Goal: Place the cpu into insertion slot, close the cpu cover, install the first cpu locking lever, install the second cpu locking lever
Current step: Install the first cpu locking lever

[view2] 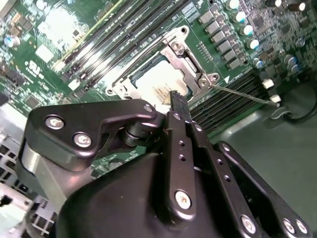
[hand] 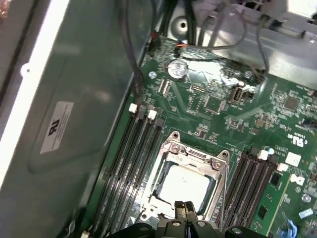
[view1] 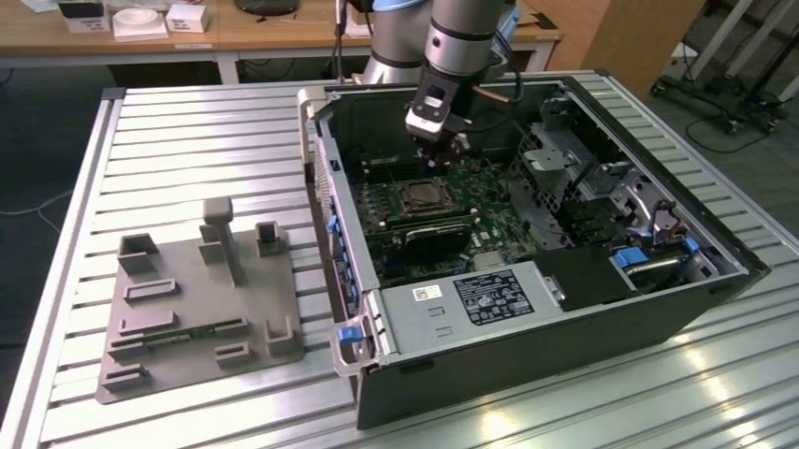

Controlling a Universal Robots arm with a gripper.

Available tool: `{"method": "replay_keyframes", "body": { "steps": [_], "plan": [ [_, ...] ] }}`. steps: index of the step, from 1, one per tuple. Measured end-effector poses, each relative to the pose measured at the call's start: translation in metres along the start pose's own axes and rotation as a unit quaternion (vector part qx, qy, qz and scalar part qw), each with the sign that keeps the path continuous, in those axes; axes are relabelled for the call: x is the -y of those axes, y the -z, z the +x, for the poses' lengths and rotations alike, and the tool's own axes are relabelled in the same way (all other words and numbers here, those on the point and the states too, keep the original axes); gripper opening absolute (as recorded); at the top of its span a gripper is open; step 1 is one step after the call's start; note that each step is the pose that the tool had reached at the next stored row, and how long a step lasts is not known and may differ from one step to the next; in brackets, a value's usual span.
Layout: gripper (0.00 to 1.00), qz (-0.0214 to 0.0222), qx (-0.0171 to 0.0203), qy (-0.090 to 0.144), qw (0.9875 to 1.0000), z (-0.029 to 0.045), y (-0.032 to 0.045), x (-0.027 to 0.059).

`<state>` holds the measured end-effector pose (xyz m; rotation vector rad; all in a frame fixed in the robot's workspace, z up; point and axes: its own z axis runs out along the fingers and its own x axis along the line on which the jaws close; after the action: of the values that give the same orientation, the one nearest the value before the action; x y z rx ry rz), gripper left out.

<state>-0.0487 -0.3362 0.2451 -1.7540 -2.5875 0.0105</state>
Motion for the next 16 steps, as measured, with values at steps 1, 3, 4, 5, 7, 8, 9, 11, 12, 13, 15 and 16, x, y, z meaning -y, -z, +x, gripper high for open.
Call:
{"method": "replay_keyframes", "body": {
  "steps": [1, 3, 4, 5, 7, 8, 9, 11, 12, 13, 15, 16],
  "plan": [
    [0.1, 0.0, -0.0001, 0.008, 1.0, 0.0, 0.0, 0.0],
    [0.1, 0.0, -0.0001, 0.019, 0.9998, 0.0, 0.0, 0.0],
    [0.1, 0.0, -0.0003, 0.024, 0.9997, 0.0, 0.0, 0.0],
    [0.1, 0.0, -0.0004, 0.03, 0.9996, 0.0, 0.0, 0.0],
    [0.1, -0.0001, -0.0006, 0.039, 0.9992, 0.0, 0.0, 0.0],
    [0.1, -0.0002, -0.0008, 0.044, 0.999, 0.0, 0.0, 0.0],
    [0.1, -0.0003, -0.001, 0.048, 0.9988, 0.0, 0.0, 0.0],
    [0.1, -0.0004, -0.0014, 0.057, 0.9984, 0.0, 0.0, 0.0],
    [0.1, -0.0004, -0.0014, 0.061, 0.9981, 0.0, 0.0, 0.0],
    [0.1, -0.0004, -0.0015, 0.067, 0.9977, 0.0, 0.0, 0.0],
    [0.1, -0.0004, -0.0017, 0.079, 0.9969, 0.0, -0.0001, 0.0],
    [0.1, -0.0004, -0.0017, 0.084, 0.9965, 0.0, -0.0001, 0.0]
  ]
}}
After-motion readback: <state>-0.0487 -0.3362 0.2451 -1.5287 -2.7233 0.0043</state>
